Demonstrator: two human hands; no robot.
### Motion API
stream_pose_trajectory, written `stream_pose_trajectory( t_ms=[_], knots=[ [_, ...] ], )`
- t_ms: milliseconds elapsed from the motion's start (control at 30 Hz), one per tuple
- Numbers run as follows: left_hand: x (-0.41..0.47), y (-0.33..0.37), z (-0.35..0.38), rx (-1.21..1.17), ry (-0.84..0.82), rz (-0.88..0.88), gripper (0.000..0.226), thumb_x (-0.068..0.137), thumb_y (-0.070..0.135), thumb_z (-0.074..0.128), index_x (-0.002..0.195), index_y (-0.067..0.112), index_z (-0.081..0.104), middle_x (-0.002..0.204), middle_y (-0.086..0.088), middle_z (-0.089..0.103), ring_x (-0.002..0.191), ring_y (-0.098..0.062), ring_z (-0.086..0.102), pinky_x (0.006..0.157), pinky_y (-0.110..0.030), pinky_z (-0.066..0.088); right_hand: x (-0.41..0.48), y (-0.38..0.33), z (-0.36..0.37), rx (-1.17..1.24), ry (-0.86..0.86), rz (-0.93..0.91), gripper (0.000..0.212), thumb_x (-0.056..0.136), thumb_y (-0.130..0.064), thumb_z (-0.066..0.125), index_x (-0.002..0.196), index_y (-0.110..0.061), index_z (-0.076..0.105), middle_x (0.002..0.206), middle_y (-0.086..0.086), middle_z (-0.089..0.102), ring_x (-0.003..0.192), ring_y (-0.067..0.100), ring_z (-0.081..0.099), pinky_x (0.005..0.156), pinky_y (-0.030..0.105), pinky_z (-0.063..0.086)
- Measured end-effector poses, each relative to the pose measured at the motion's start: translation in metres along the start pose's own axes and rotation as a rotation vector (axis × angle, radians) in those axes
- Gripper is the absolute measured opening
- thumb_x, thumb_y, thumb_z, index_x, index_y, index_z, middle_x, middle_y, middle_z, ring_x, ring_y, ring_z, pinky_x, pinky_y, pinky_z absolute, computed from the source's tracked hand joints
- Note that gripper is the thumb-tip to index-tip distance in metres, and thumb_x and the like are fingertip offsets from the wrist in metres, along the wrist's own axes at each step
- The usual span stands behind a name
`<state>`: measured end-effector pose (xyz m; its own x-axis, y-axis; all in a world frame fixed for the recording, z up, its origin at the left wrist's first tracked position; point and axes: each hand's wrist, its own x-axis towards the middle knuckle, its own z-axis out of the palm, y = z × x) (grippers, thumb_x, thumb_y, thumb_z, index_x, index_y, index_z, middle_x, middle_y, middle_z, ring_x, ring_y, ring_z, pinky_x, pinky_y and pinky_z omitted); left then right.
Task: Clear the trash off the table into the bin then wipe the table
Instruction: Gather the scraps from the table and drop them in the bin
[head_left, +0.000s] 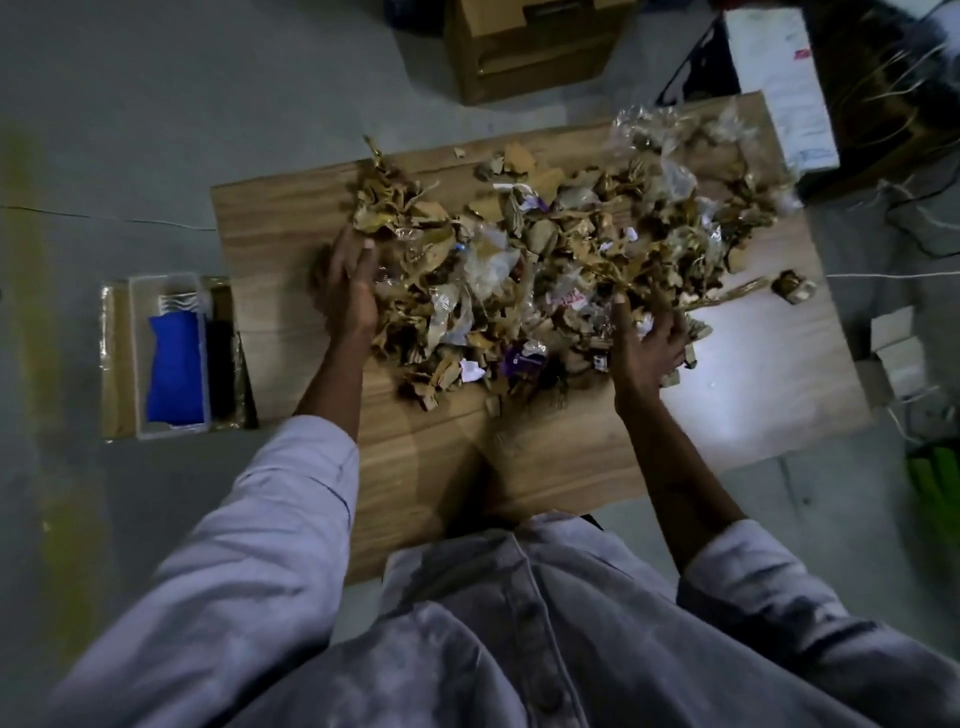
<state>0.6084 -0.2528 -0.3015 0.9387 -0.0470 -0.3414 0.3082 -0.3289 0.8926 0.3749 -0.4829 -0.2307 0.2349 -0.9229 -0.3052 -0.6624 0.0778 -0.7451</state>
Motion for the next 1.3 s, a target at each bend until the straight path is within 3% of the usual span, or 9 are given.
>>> stream_pose_trajectory(
  t_ms=[100,200,400,633,800,933,1100,1167,1300],
  knots=[
    [-0.019,0.002,0.037,-0.041,-0.129,0.022,0.053,0.084,0.068,0.065,0.133,0.049,0.059,0.144,0.002,0.057,0.13,-0.017,0.053,0.109,-0.047,0.046,0.003,-0.005,0.011,0.015,-0.065,-0.048,0.058,0.094,-0.053,0.066,0.146,-0.034,0.049,0.163,0.008,0.02,0.151,0.032,0.015,0.118,0.046,0.015],
    [-0.048,0.011,0.066,0.018,-0.234,0.127,0.052,0.092,0.06,0.059,0.142,0.044,0.052,0.15,0.009,0.05,0.137,-0.014,0.046,0.113,-0.046,0.04,0.002,-0.014,0.023,-0.003,-0.116,-0.073,0.059,0.095,-0.053,0.064,0.147,-0.032,0.047,0.164,0.008,0.019,0.151,0.033,0.015,0.119,0.053,0.017],
    [-0.002,0.03,0.048,0.134,0.094,0.196,0.056,0.09,0.064,0.057,0.137,0.032,0.061,0.141,0.001,0.058,0.13,-0.022,0.05,0.109,-0.049,0.04,0.017,-0.021,0.033,-0.101,-0.094,-0.171,0.06,0.093,-0.063,0.061,0.141,-0.028,0.052,0.161,0.016,0.024,0.149,0.038,0.021,0.117,0.068,0.021],
    [0.091,0.052,0.041,0.356,-0.159,0.108,0.073,0.081,0.058,0.064,0.149,0.045,0.042,0.17,-0.004,0.006,0.155,-0.025,0.003,0.125,-0.043,0.012,-0.004,-0.015,0.035,-0.118,-0.166,-0.33,0.054,0.089,-0.066,0.055,0.131,-0.032,0.057,0.148,-0.001,0.034,0.141,0.024,0.028,0.115,0.068,0.024],
    [0.061,0.061,0.077,0.379,-0.47,0.137,0.049,0.09,0.033,0.07,0.137,0.026,0.061,0.158,-0.004,0.034,0.142,-0.019,0.032,0.11,-0.02,0.028,-0.006,-0.014,0.031,-0.179,-0.227,-0.46,0.046,0.09,-0.061,0.059,0.125,-0.032,0.061,0.145,-0.001,0.036,0.138,0.024,0.03,0.11,0.058,0.036],
    [0.033,0.061,0.093,0.337,-0.504,0.155,0.05,0.082,0.067,0.066,0.129,0.05,0.059,0.146,0.002,0.051,0.129,-0.025,0.053,0.104,-0.049,0.049,0.019,-0.032,0.032,-0.193,-0.174,-0.532,0.039,0.092,-0.055,0.062,0.123,-0.032,0.062,0.148,0.0,0.038,0.136,0.017,0.028,0.114,0.05,0.029],
    [0.043,0.106,0.095,0.239,-0.274,0.352,0.05,0.085,0.053,0.069,0.132,0.04,0.061,0.14,0.009,0.055,0.13,-0.017,0.049,0.109,-0.044,0.042,0.07,-0.092,0.055,-0.193,-0.141,-0.659,0.041,0.093,-0.056,0.059,0.128,-0.034,0.06,0.149,0.001,0.044,0.138,0.019,0.029,0.114,0.056,0.03],
    [0.052,0.114,0.101,0.321,-0.276,0.332,0.052,0.084,0.05,0.07,0.134,0.041,0.059,0.142,0.005,0.055,0.132,-0.02,0.047,0.111,-0.046,0.04,0.094,-0.122,0.076,-0.255,-0.228,-0.688,0.049,0.092,-0.059,0.057,0.135,-0.036,0.056,0.152,0.001,0.042,0.14,0.023,0.029,0.111,0.051,0.03],
    [0.064,0.109,0.117,0.596,-0.376,0.137,0.07,0.078,0.061,0.062,0.144,0.045,0.044,0.153,-0.002,0.048,0.139,-0.032,0.044,0.113,-0.051,0.039,0.137,-0.154,0.131,-0.454,-0.448,-0.646,0.062,0.086,-0.067,0.055,0.143,-0.043,0.047,0.16,0.005,0.033,0.147,0.037,0.023,0.111,0.065,0.034]
  ],
)
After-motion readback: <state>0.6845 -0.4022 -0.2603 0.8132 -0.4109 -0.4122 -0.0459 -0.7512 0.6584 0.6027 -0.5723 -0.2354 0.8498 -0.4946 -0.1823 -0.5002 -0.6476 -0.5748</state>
